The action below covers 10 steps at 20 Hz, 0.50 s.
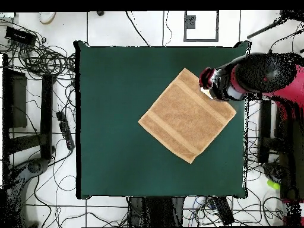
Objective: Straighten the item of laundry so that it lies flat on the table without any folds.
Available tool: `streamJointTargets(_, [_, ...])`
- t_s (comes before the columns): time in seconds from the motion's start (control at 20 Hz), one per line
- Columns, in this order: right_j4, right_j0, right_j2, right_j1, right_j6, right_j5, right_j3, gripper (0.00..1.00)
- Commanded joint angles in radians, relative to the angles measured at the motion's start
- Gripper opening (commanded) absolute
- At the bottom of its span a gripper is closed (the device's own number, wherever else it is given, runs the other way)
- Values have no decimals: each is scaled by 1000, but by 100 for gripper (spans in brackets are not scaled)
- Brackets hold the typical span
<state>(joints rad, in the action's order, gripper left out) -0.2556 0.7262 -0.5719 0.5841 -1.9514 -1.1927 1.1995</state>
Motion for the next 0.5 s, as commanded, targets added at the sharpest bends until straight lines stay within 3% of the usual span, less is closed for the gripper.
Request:
streamJointTargets(0.05, [-137,-57,49,-81,133,95,167,0])
streamJointTargets(0.5, [-183,-83,73,-131,53,131,161,0])
